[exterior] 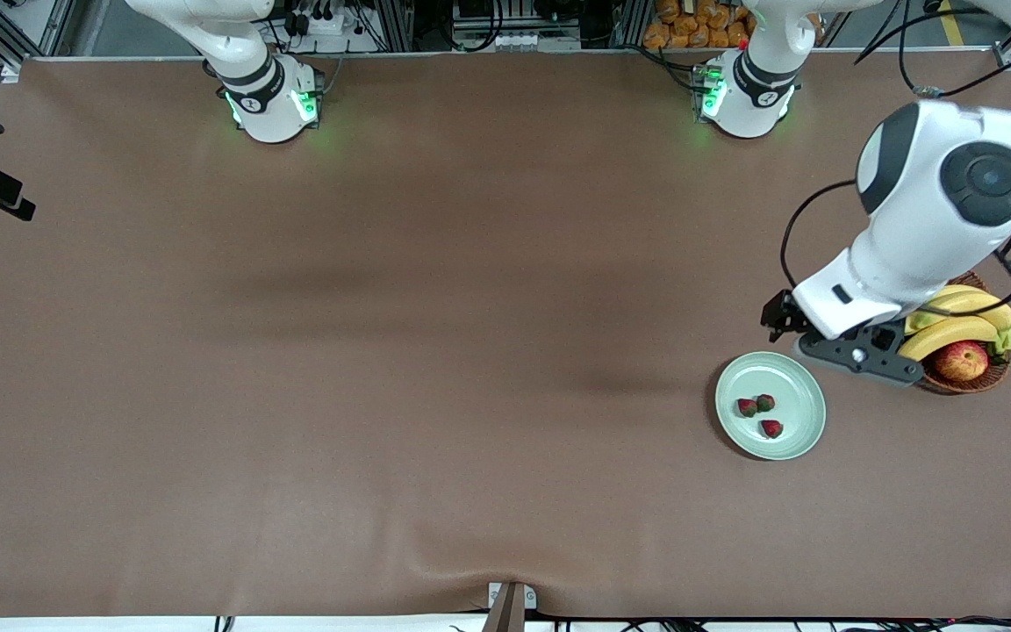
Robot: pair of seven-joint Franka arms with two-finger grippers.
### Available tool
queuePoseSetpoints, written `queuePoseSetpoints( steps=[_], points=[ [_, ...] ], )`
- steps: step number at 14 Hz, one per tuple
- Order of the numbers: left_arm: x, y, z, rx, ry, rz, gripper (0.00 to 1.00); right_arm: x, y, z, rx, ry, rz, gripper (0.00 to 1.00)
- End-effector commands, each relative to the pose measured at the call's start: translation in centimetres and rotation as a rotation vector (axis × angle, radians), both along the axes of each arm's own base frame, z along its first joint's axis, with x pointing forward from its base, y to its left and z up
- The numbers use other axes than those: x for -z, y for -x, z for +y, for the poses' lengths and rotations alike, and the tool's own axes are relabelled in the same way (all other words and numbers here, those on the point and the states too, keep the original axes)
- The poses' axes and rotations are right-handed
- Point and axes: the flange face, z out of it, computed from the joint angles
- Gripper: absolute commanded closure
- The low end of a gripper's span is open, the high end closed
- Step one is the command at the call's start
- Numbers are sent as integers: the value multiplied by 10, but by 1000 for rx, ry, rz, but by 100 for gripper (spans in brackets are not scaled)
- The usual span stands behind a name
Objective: Collect all strawberries into plate
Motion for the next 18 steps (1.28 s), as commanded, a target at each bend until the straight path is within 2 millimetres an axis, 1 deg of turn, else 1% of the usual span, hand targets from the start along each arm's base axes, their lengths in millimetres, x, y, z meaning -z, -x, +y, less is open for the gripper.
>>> queuePoseSetpoints(
  steps=[1,3,4,5,6,10,13,16,18],
  points=[
    [-24,35,7,-31,7,-7,0,-6,4,3,-6,-4,-1,0],
    [-42,48,12,-41,-4,-20,0,-6,4,9,-17,-4,-1,0],
    [-49,53,14,-45,-8,-11,0,-6,4,9,-17,-5,1,0],
    [-60,60,15,-46,-13,-13,0,-5,4,9,-17,-5,2,0],
    [-64,61,19,-42,-14,-19,0,-5,4,11,-20,-5,2,0],
    [-70,58,39,-43,6,-22,0,-5,4,14,-26,-5,4,0],
    [-76,47,42,-69,22,-36,0,-5,4,14,-26,-5,5,0],
    [-87,45,48,-102,32,-59,0,-5,4,14,-26,-5,4,0],
    [-103,47,49,-140,37,-60,0,-5,4,14,-26,-5,4,0]
  ],
)
